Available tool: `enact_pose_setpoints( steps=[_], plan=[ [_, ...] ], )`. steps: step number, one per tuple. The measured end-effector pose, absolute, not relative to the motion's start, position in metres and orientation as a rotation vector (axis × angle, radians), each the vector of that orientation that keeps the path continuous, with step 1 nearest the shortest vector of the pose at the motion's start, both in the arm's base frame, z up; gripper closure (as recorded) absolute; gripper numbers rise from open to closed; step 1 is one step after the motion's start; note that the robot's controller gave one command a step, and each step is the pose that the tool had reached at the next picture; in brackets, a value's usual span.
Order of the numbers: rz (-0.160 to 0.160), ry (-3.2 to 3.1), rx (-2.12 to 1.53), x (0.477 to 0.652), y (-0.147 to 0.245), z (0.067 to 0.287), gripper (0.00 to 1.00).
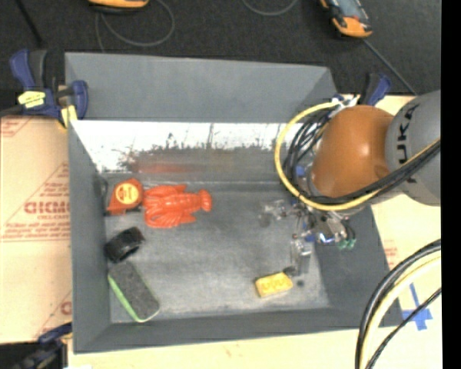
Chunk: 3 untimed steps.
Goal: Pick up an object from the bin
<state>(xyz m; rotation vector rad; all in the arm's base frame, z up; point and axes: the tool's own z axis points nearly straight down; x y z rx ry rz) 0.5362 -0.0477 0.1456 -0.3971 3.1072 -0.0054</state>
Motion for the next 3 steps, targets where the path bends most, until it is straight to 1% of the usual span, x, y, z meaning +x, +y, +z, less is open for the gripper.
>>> enact_pose_setpoints(
  steps=[1, 2, 3],
  plan=[
    [-0.002, 3.07, -0.643, 0.525, -0.044, 0.113, 0.0],
    [0.001, 3.044, -0.779, 0.511, -0.057, 0.099, 0.0],
    [-0.003, 3.039, -0.758, 0.485, -0.055, 0.072, 1.0]
  ],
)
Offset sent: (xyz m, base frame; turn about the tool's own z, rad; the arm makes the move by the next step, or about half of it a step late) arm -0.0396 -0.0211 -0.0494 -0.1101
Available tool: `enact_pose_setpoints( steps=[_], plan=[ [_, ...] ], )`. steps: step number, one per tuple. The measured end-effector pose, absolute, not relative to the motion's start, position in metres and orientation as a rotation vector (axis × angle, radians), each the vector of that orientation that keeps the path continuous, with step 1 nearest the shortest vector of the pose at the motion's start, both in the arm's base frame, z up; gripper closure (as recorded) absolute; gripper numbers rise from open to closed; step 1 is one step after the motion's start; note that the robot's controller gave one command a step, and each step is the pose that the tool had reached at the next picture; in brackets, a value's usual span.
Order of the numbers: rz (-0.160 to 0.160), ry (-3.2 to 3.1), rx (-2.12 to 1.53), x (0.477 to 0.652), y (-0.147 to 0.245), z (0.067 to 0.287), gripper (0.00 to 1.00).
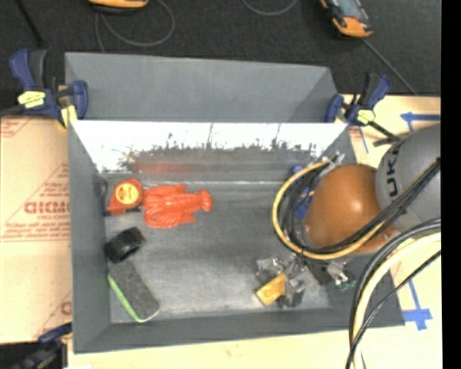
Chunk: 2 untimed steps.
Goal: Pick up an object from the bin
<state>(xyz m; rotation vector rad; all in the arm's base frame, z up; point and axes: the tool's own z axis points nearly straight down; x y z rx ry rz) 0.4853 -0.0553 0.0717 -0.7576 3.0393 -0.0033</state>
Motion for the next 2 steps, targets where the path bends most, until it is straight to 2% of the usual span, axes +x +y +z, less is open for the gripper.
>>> enact_pose_setpoints(
  steps=[1, 2],
  plan=[
    [-0.003, 3.039, -0.76, 0.485, -0.055, 0.072, 1.0],
    [-0.002, 3.058, -0.704, 0.506, -0.063, 0.221, 1.0]
  ],
)
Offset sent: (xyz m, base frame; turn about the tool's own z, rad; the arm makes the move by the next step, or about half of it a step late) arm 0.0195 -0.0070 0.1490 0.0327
